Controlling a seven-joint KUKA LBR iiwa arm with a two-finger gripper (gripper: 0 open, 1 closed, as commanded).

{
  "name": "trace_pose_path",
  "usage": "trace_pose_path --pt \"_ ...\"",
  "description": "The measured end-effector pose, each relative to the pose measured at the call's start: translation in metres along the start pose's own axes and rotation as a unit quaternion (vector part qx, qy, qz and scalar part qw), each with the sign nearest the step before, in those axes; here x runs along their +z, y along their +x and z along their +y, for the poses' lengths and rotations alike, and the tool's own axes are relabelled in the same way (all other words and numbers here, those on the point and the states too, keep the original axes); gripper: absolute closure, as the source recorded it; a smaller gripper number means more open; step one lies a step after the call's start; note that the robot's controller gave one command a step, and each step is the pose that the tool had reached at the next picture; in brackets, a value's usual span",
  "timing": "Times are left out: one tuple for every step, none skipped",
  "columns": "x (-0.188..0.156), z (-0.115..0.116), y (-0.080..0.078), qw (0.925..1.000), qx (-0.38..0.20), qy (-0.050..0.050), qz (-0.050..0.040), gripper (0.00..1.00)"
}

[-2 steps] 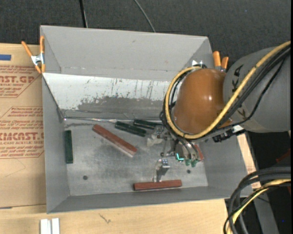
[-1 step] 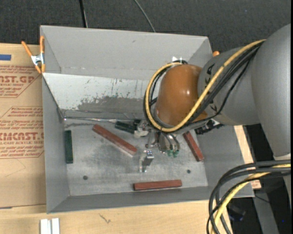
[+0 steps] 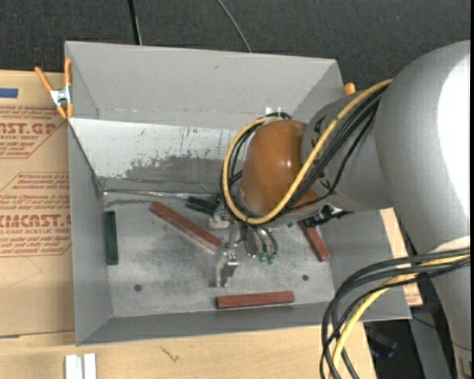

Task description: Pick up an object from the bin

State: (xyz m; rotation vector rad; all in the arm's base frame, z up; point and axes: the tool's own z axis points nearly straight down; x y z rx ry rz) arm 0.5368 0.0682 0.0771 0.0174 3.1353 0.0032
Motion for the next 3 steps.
trace_pose_path --pt "0.0 0.024 -0.042 0.9998 -0.021 0.002 -0.0017 1.0" --pt "0.0 0.024 -0.042 0.9998 -0.021 0.002 -0.0017 1.0" --pt "-0.197 0.016 -0.024 0.9999 -0.012 0.001 0.0038 1.0"
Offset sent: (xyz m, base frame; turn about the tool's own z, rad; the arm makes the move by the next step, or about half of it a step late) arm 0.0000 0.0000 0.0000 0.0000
